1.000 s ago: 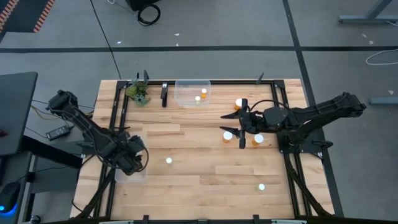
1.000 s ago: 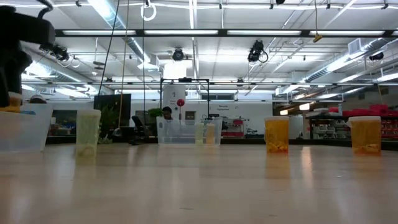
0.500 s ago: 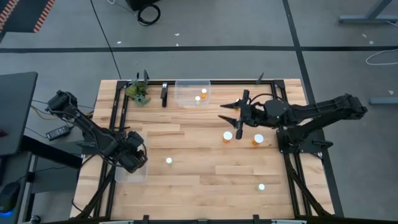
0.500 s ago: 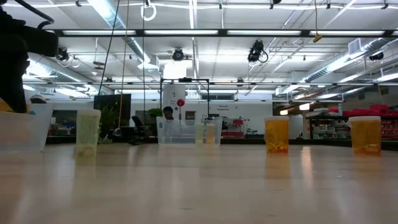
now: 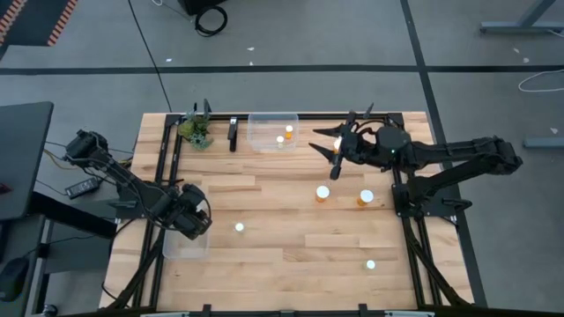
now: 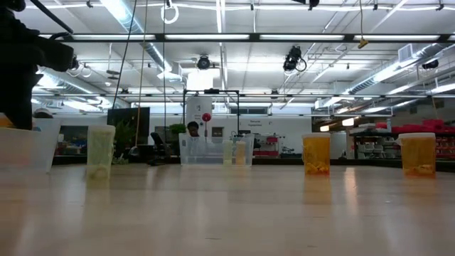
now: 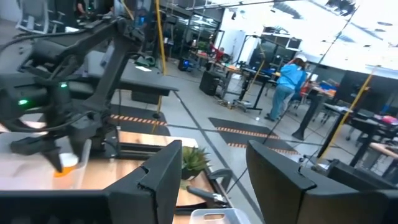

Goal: Pick and place medicine bottles into bin by pill shape (circle, oval)
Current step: Put the bottom left big orange pill bottle into the bottom transparent bin

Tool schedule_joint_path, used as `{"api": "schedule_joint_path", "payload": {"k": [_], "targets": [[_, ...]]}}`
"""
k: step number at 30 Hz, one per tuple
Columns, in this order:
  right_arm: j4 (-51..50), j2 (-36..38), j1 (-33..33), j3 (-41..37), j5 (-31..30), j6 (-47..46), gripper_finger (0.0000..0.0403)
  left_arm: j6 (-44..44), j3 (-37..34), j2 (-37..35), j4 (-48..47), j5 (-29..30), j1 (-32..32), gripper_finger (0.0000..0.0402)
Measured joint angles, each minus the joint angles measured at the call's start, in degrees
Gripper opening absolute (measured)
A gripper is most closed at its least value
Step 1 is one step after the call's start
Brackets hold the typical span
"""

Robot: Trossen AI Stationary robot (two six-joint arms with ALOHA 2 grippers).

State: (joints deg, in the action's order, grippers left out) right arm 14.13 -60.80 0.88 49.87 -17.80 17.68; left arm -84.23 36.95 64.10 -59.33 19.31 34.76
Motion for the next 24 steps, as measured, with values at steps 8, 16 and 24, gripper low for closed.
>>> {"api": "schedule_joint_path", "payload": {"k": [8,16,24], "targets": [[0.86,0.00,1.74,0.00,0.56,0.53,0.0186,3.96,0.00,0.00,3.46,-0.69,0.04,0.0229],[1.33,0.00,2.03,0.00,0.58,-0.40,0.0186,6.54,0.00,0.00,3.61,-1.59,0.04,0.0236],[1.31,0.00,2.01,0.00,0.59,-1.14,0.0186,8.18,0.12,0.00,3.35,-2.54,0.04,0.0284]]}}
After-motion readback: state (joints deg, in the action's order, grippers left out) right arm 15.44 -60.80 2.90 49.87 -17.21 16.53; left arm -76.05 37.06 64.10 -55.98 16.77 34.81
